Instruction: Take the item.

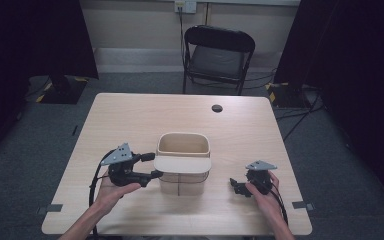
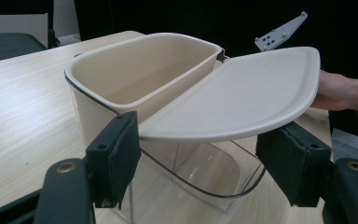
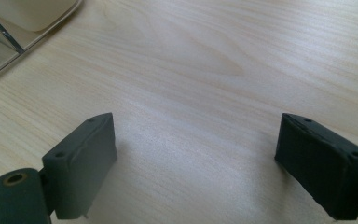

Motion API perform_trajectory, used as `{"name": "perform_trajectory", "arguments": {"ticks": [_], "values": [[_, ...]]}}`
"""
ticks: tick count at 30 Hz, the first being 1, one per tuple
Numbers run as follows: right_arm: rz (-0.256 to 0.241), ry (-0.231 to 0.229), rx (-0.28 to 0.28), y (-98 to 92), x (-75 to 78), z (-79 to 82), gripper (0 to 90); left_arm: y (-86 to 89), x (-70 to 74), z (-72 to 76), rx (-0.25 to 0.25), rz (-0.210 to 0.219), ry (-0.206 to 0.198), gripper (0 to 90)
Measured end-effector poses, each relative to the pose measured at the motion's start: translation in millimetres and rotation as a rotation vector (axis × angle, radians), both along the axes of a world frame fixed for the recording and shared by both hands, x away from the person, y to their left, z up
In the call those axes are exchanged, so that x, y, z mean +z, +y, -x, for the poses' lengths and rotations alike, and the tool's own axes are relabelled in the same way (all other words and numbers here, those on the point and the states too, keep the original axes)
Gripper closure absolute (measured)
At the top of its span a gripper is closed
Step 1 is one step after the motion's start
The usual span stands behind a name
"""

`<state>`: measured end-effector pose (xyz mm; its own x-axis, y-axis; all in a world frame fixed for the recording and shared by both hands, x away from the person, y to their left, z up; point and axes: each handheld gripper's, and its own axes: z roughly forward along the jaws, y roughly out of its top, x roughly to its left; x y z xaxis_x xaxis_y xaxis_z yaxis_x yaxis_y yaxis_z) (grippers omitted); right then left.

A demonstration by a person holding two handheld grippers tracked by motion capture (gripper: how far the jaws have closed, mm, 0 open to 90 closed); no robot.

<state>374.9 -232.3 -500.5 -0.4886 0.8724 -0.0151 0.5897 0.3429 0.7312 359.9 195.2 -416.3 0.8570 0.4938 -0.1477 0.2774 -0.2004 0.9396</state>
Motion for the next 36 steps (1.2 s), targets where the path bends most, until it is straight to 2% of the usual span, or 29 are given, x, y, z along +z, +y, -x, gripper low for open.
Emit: {"name": "perform_trajectory", "arguments": {"ticks": [7, 10, 16, 19, 26, 36], "values": [[0.000, 0.000, 0.000, 0.0, 0.0, 0.0, 11.4, -0.2, 1.7, 0.1, 0.000, 0.008, -0.006, 30.6], [0.000, 0.000, 0.000, 0.0, 0.0, 0.0, 11.4, -0.2, 2.4, -0.8, 0.000, -0.004, -0.013, 30.0], [0.001, 0.000, 0.001, -0.1, 0.0, 0.0, 11.4, -2.2, 5.8, -3.8, 0.003, 0.015, -0.004, 29.0], [0.000, 0.000, 0.000, 0.0, 0.0, 0.0, 11.4, -2.8, 6.1, -4.2, 0.004, 0.006, -0.010, 29.1], [0.000, 0.000, 0.000, 0.0, 0.0, 0.0, 11.4, -2.6, 11.2, -5.9, -0.024, 0.007, -0.010, 30.9], [0.000, 0.000, 0.000, 0.0, 0.0, 0.0, 11.4, -7.2, 11.3, -8.7, -0.033, 0.005, 0.001, 32.3]]}}
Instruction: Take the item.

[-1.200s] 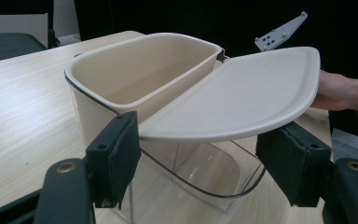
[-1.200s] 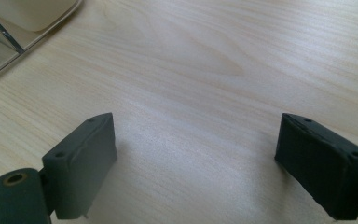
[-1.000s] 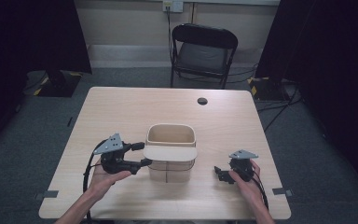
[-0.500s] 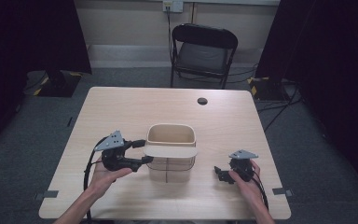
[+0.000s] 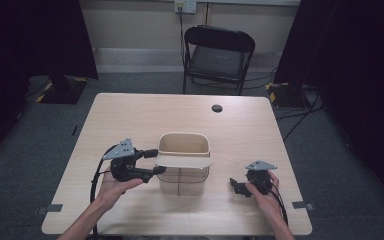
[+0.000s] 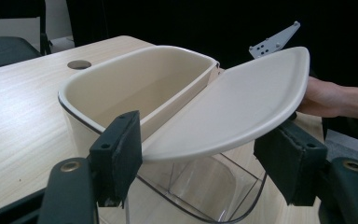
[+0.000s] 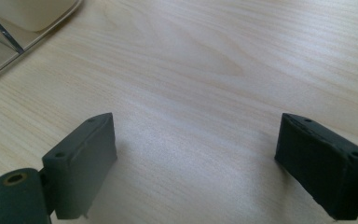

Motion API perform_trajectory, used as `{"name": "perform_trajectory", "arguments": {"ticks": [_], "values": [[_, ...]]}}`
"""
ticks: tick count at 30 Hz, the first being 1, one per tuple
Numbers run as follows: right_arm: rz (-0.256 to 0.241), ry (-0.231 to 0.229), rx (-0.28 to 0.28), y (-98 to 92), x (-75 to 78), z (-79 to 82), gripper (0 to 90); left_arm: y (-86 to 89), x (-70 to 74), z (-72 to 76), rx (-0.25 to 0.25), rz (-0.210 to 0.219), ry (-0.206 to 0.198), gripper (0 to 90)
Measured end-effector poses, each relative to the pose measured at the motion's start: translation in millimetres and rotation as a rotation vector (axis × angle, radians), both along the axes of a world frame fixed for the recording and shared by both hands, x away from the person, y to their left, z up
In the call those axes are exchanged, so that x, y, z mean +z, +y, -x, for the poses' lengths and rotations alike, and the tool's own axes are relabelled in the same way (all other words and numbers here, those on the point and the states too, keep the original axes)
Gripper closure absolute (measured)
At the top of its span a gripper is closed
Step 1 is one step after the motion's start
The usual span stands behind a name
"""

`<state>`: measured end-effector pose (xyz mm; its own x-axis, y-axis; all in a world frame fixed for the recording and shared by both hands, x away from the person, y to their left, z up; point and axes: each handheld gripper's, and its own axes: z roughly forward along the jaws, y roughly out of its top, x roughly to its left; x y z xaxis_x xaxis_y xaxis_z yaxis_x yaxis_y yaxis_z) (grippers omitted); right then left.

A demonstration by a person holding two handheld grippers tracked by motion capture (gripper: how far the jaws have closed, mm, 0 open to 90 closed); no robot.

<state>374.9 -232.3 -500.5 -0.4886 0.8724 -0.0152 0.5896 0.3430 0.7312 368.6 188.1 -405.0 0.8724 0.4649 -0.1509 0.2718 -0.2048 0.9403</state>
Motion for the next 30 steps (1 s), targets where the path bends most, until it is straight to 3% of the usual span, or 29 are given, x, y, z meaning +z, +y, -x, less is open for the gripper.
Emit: {"name": "perform_trajectory", "arguments": {"ticks": [12, 30], "values": [[0.001, 0.000, 0.001, -0.1, 0.0, 0.0, 11.4, -2.9, 2.7, -4.9, -0.015, 0.017, 0.023, 38.6], [0.000, 0.000, 0.001, 0.0, 0.0, 0.0, 11.4, -8.5, 6.7, -8.8, -0.031, 0.016, 0.016, 44.6]]}}
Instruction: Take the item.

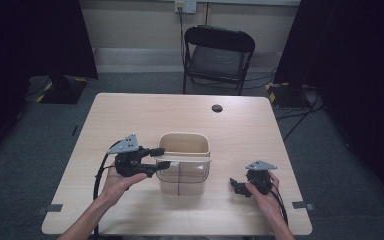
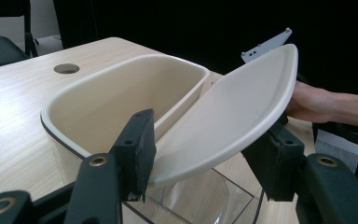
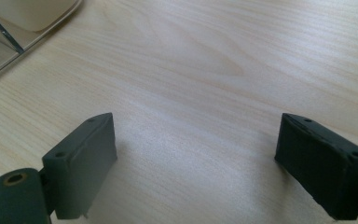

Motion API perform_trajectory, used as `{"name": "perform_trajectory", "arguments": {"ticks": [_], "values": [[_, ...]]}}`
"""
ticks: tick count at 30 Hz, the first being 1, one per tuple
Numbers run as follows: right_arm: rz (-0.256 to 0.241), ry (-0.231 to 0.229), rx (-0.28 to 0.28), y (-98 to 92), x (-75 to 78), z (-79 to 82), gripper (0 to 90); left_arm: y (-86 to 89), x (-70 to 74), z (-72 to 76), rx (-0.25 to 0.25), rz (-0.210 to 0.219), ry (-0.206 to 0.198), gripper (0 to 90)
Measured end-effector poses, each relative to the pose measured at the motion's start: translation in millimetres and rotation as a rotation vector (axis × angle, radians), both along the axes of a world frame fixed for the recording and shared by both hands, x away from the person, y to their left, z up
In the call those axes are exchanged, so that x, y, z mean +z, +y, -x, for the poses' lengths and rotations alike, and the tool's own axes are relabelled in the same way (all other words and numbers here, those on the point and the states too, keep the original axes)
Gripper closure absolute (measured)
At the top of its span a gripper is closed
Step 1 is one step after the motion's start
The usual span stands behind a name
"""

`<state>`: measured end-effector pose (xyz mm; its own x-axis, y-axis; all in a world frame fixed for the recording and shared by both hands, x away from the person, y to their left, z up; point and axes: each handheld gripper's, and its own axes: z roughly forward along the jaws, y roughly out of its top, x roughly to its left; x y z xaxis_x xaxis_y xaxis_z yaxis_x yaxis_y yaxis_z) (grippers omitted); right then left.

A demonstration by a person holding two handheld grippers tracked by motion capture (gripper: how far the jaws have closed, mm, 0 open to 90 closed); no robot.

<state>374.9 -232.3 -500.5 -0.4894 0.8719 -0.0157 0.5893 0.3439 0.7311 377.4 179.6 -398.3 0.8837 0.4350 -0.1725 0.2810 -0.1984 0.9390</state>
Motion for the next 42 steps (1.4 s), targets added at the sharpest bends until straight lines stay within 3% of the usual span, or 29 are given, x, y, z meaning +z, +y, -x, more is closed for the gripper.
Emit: {"name": "perform_trajectory", "arguments": {"ticks": [15, 28, 32, 42], "values": [[0.000, 0.000, 0.000, 0.0, 0.0, 0.0, 11.4, 0.7, 2.9, -2.8, -0.003, -0.004, 0.023, 45.7], [0.000, 0.000, 0.000, 0.0, 0.0, 0.0, 11.4, -1.1, 9.8, -5.0, -0.011, 0.000, 0.006, 49.9], [0.000, 0.000, 0.000, 0.0, 0.0, 0.0, 11.4, -1.4, 9.6, -6.2, -0.010, 0.016, 0.018, 50.9], [-0.001, 0.000, -0.001, 0.1, 0.0, 0.0, 11.4, -1.3, 12.8, -9.5, -0.002, -0.008, 0.021, 52.5]]}}
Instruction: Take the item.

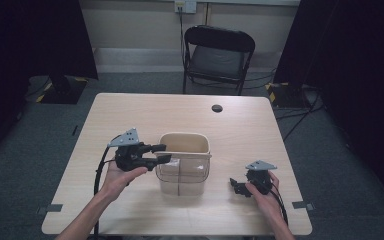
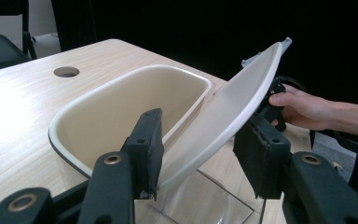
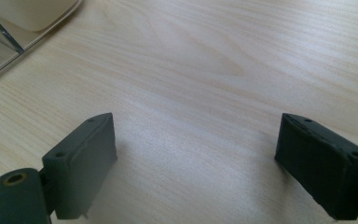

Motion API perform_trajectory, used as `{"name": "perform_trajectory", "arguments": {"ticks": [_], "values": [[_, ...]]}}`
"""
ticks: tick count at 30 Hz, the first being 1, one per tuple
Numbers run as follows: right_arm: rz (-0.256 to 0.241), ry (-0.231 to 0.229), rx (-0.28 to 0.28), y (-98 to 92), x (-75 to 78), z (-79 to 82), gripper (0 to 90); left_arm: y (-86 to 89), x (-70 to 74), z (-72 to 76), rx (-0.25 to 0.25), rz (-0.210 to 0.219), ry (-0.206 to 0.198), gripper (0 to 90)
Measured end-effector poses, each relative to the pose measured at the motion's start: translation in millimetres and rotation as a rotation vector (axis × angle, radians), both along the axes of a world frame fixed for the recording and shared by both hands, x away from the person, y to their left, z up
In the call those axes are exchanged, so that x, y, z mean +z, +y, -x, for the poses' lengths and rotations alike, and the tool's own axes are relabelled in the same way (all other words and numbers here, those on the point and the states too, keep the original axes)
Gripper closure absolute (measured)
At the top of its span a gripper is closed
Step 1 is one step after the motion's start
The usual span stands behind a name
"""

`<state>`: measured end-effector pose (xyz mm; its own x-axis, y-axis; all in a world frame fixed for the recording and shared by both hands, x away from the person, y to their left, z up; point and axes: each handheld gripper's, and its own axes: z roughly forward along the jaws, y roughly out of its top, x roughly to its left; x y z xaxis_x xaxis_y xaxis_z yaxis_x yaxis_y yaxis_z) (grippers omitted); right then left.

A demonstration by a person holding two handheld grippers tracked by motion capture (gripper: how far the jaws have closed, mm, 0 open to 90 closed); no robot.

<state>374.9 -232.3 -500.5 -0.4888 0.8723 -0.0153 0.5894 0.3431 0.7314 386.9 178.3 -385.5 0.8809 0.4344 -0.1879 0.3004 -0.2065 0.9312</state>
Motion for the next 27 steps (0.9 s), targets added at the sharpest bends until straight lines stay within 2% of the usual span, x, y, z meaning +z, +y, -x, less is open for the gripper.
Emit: {"name": "perform_trajectory", "arguments": {"ticks": [7, 13, 22, 27], "values": [[0.000, 0.001, 0.000, 0.0, 0.1, 0.1, 11.4, -0.8, 0.8, 0.0, 0.012, -0.008, -0.010, 53.5], [0.000, 0.000, 0.000, 0.0, 0.0, 0.0, 11.4, -0.6, 1.4, -3.2, 0.011, 0.007, 0.005, 54.3], [0.000, 0.000, 0.000, 0.0, 0.0, 0.0, 11.4, 0.1, 3.7, -6.9, 0.010, -0.013, 0.010, 56.1], [0.001, 0.000, 0.001, -0.1, 0.0, 0.0, 11.4, 0.3, 3.1, -10.1, 0.016, 0.007, 0.017, 56.6]]}}
